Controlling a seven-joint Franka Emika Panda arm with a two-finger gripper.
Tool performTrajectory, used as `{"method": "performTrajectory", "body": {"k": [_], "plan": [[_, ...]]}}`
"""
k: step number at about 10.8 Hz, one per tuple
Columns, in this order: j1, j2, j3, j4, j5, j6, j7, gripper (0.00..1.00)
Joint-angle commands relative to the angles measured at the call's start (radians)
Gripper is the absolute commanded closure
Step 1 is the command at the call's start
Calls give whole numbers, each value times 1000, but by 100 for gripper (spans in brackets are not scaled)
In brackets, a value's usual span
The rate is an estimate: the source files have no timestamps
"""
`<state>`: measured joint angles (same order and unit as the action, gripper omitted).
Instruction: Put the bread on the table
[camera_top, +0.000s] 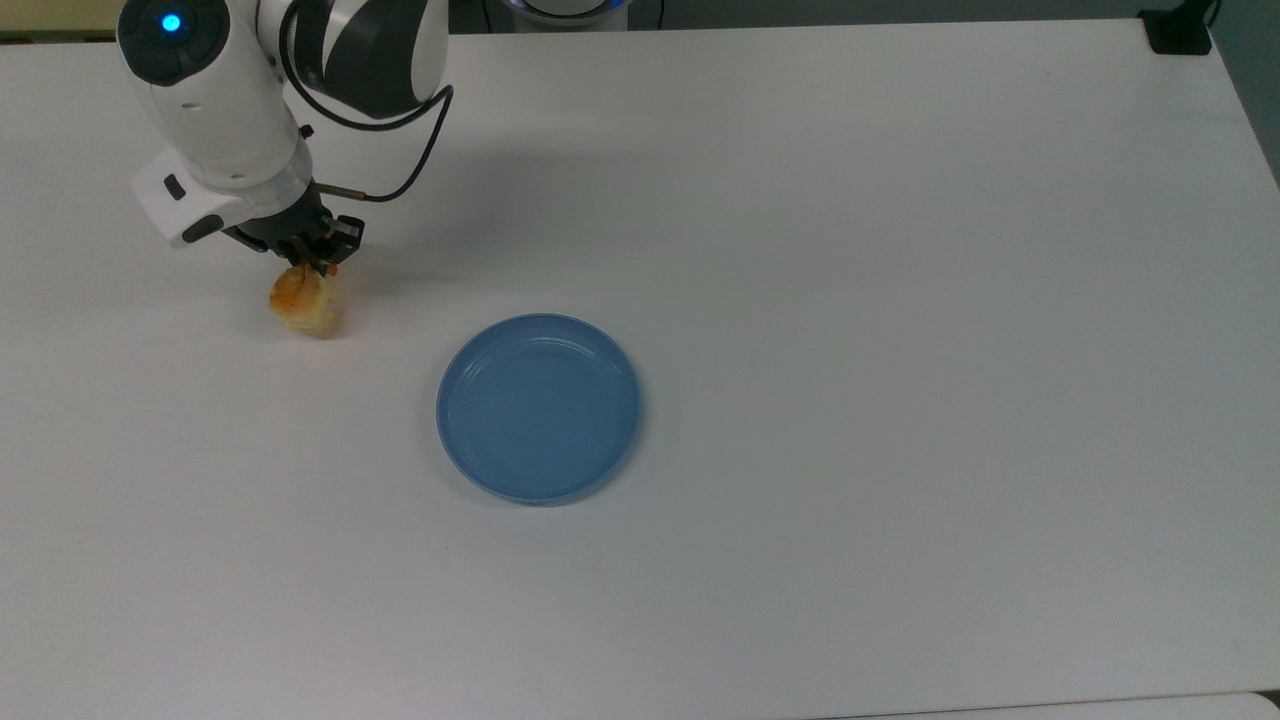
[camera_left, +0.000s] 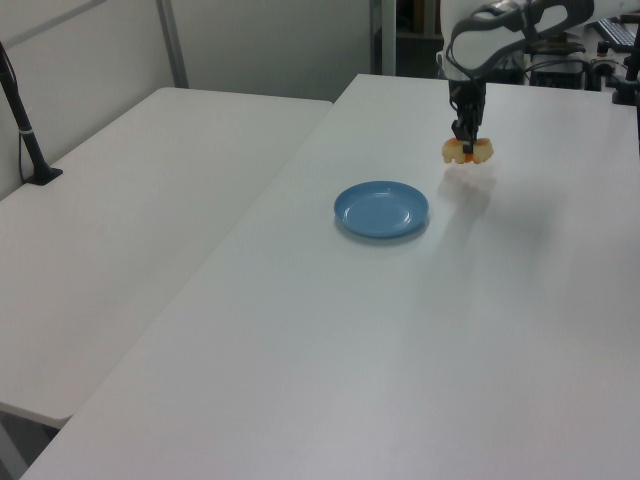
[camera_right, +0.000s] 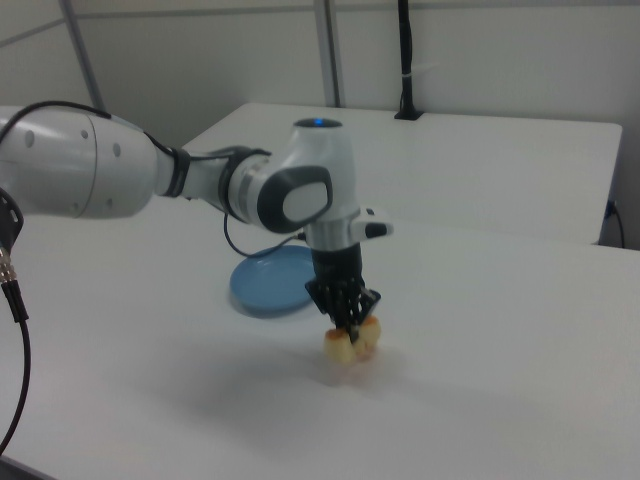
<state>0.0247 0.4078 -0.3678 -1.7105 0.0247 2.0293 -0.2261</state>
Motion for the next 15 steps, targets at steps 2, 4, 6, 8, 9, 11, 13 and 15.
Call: {"method": "performTrajectory", "body": {"k": [2,4,6,8,9,11,13,15], "plan": [[9,-18,-23,-86,-26,95,-29,0],[15,-58,-42,-46,-31,80,-21,0],[20,-157,-36,-40,-17,27,19,0],[21,-233,-1,6,-17,-71,153,0],[11,-271,48,34,-16,-142,168,0],[11,-357,113,38,-17,-292,169,0],[9,-385,208,54,-17,-411,178,0],[11,-394,219,52,-19,-402,227,0]]}}
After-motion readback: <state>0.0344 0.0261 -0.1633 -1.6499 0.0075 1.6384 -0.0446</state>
